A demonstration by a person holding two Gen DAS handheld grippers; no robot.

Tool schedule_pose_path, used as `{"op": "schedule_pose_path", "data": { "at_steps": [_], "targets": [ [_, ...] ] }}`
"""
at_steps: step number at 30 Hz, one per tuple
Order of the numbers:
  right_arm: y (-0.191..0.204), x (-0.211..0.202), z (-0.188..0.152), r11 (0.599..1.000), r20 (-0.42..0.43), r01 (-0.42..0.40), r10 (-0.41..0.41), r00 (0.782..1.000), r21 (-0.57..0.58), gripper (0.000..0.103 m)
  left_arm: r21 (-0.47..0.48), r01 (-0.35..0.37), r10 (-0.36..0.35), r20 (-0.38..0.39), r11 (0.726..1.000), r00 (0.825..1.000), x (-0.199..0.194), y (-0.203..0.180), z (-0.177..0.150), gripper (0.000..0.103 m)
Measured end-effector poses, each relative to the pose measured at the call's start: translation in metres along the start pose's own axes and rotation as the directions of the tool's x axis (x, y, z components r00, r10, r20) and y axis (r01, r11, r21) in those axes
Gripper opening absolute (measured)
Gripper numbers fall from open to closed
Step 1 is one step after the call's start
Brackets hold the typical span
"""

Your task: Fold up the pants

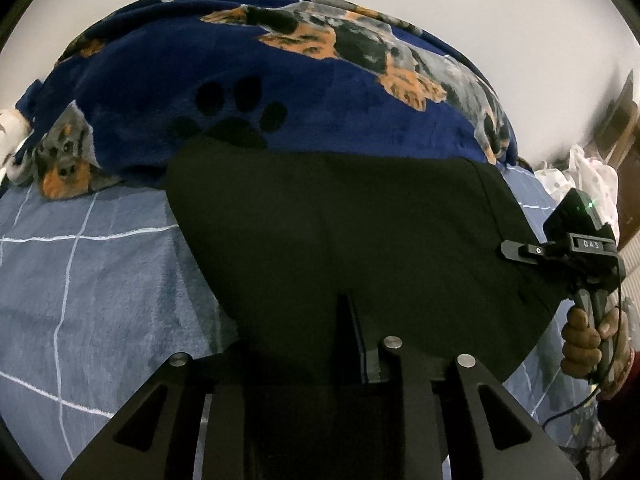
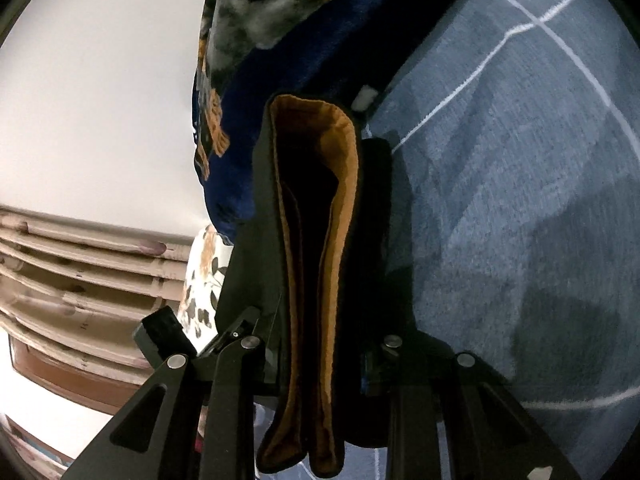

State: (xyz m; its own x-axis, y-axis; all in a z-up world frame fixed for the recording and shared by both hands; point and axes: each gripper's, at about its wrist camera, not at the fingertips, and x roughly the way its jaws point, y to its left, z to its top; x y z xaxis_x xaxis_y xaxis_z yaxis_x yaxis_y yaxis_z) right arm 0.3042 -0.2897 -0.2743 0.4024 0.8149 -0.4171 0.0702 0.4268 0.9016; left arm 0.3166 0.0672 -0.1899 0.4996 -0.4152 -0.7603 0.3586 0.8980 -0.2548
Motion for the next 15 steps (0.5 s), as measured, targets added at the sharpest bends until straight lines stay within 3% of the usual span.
{"op": "schedule_pose_path", "data": {
  "at_steps": [5, 11, 13, 15],
  "targets": [
    [-0.005, -0.007, -0.009, 0.997, -0.009, -0.052, 0.052, 0.999, 0.052, 0.024, -0.002, 0.006, -0.006, 0.015, 1.000, 1.000, -0.013, -0.008, -0.006, 0.024],
    [-0.009, -0.005, -0.011, 0.999, -0.010, -0.039, 0.040, 0.999, 0.037, 0.023, -0.020, 0.004, -0.004, -0.005, 1.000, 1.000, -0.006, -0.005, -0.015, 0.024],
    [-0.006, -0.004, -0.011, 1.000, -0.011, -0.015, 0.016, 1.000, 0.013, 0.022, -0.051, 0.014, -0.015, -0.005, 0.999, 1.000, -0.002, -0.001, -0.015, 0.027],
    [-0.003, -0.004, -0.011, 1.000, -0.011, 0.005, -0.005, 1.000, -0.010, 0.022, -0.060, -0.001, 0.001, 0.007, 0.998, 1.000, 0.000, 0.002, -0.018, 0.038]
  ]
}}
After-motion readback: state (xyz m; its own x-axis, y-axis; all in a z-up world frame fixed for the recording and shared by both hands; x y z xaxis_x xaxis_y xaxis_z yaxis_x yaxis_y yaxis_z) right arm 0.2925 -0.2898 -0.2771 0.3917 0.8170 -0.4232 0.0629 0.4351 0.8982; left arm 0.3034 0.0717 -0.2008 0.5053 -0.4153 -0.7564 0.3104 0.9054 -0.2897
